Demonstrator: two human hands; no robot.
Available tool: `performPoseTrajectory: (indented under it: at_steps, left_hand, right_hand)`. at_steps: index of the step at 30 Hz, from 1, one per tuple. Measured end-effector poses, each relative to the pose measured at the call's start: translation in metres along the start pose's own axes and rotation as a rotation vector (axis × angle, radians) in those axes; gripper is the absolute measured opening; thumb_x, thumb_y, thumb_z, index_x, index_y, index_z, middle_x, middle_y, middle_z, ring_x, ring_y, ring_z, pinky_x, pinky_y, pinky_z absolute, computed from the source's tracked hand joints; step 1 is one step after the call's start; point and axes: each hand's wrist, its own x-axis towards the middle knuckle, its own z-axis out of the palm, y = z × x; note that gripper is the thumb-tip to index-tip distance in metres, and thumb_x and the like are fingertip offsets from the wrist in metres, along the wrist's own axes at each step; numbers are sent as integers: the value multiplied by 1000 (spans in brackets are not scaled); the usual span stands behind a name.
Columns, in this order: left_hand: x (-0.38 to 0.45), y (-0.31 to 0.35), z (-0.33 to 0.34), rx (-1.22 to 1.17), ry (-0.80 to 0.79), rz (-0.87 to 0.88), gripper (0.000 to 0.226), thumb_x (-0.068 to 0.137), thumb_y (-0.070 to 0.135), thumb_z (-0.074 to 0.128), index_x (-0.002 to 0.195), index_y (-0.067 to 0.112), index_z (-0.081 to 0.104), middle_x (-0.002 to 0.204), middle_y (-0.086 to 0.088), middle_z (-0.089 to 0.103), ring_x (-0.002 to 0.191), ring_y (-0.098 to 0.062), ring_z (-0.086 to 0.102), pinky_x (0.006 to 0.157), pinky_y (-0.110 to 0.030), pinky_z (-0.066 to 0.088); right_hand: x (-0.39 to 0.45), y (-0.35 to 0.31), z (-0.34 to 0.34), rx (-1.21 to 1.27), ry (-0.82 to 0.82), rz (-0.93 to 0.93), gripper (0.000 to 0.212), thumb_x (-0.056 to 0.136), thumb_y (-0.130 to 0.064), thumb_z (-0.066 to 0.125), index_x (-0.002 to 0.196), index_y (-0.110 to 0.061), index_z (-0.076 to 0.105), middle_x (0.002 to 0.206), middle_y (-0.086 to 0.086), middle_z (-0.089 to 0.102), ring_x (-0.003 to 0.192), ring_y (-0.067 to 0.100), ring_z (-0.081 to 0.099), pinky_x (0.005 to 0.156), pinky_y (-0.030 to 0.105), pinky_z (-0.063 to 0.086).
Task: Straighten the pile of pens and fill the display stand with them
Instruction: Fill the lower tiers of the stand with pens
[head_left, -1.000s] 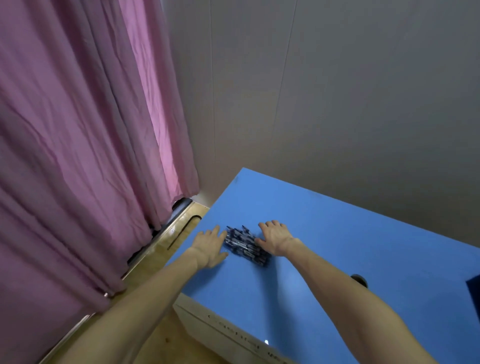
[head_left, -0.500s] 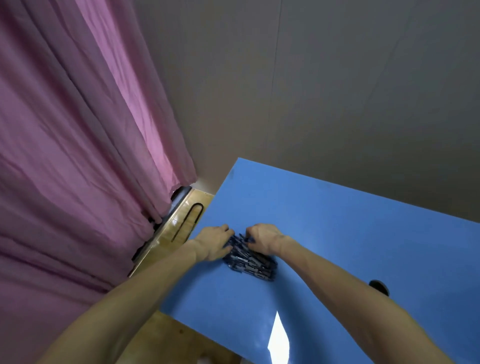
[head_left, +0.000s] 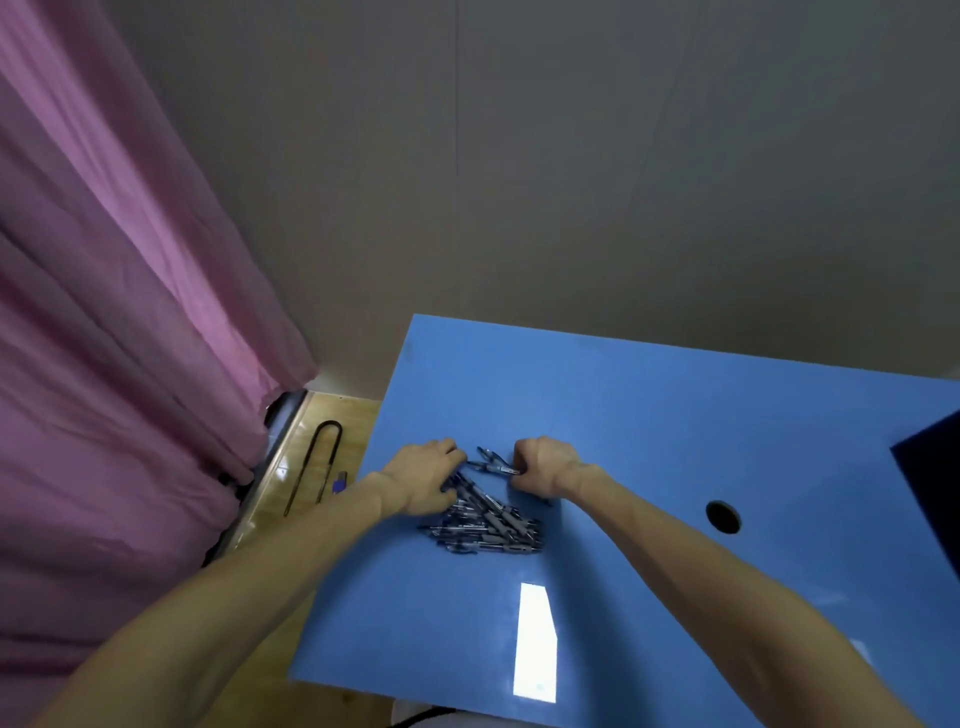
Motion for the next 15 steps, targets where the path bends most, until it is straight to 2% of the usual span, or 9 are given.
performPoseTrajectory:
  at_steps: [3, 6, 11, 15]
  left_hand:
    - [6, -3, -2, -1, 4, 29, 53, 93, 41, 59, 136, 12, 48, 128, -7, 48, 113, -29, 54, 85, -42, 47]
    - [12, -6, -3, 8, 9, 47, 50, 95, 41, 59, 135, 12, 49, 126, -7, 47, 110, -29, 55, 83, -42, 47]
    - [22, -5, -3, 30, 24, 40, 43, 95, 37, 59, 130, 12, 52, 122, -7, 49, 105, -29, 56, 78, -40, 46]
    - [26, -7, -3, 9, 45, 35, 38, 97, 35, 57, 128, 14, 54, 121, -6, 51, 105, -28, 58, 81, -41, 49]
  right_hand:
    - [-3, -3, -1, 31, 14, 17, 28, 88, -44, 60, 102, -20, 60, 108, 6, 68, 100, 27, 63, 75, 31, 47]
    - [-4, -7, -2, 54, -4, 25, 44, 89, -59, 56, 106, -19, 64, 103, 3, 69, 97, 25, 64, 81, 35, 52]
    - [-5, -7, 0, 32, -2, 6, 66, 81, -81, 51, 102, -20, 65, 97, 1, 69, 91, 23, 64, 81, 37, 53]
    - [-8, -4, -2, -13, 14, -46, 55, 84, -73, 55, 102, -22, 64, 98, 0, 69, 92, 23, 63, 80, 35, 52]
